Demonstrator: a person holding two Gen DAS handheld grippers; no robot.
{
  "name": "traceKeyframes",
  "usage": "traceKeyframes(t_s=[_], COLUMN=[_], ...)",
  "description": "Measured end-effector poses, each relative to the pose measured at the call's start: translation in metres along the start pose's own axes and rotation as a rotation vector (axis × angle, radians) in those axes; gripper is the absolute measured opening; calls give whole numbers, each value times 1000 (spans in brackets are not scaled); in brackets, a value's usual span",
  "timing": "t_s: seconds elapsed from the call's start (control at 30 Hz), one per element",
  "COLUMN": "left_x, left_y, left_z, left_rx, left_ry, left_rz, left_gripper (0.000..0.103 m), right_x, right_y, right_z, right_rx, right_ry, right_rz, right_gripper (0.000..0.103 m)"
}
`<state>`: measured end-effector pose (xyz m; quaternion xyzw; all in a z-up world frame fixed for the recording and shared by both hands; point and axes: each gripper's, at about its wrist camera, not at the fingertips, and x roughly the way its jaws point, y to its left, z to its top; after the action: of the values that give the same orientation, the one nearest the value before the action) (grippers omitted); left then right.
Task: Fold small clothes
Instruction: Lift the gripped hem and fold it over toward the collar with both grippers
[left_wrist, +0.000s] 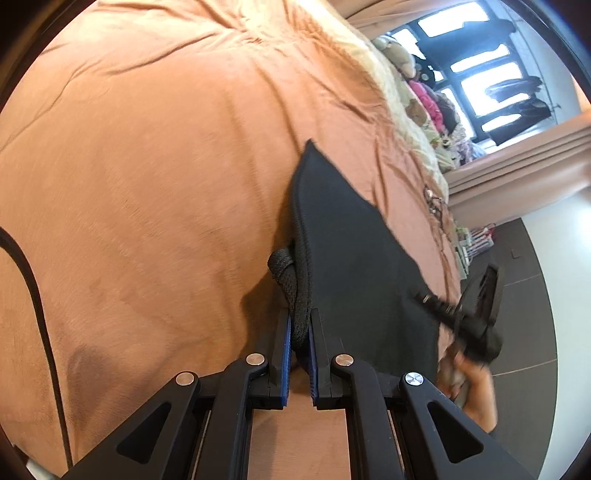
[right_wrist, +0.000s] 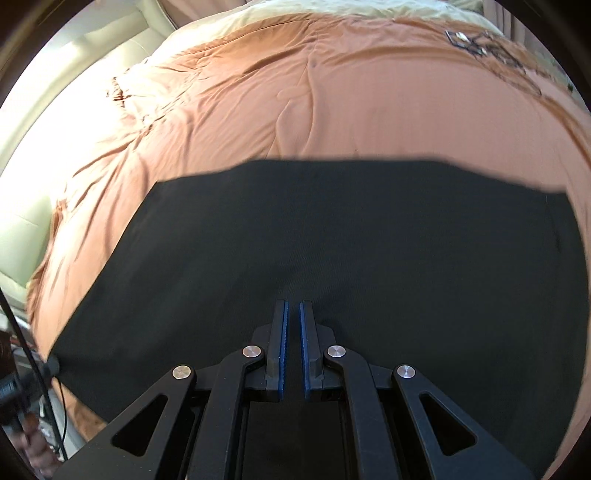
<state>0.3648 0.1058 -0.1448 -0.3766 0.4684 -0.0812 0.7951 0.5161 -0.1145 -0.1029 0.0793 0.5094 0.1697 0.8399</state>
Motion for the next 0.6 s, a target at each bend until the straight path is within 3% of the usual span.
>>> traceKeyframes(t_s=[0.33, 0.6], left_x=[-7, -3], left_y=[-54, -102], left_z=[10, 12], left_rx=[86, 179], left_ry=[-27, -32], left_rz=[-24, -20], left_gripper=[8, 8], right_x=[-17, -33], right_y=[2, -4], right_z=[-87, -127], right_rx=[4, 37], right_ry=[-27, -71], right_rz=[49, 97], right_gripper=[3, 3])
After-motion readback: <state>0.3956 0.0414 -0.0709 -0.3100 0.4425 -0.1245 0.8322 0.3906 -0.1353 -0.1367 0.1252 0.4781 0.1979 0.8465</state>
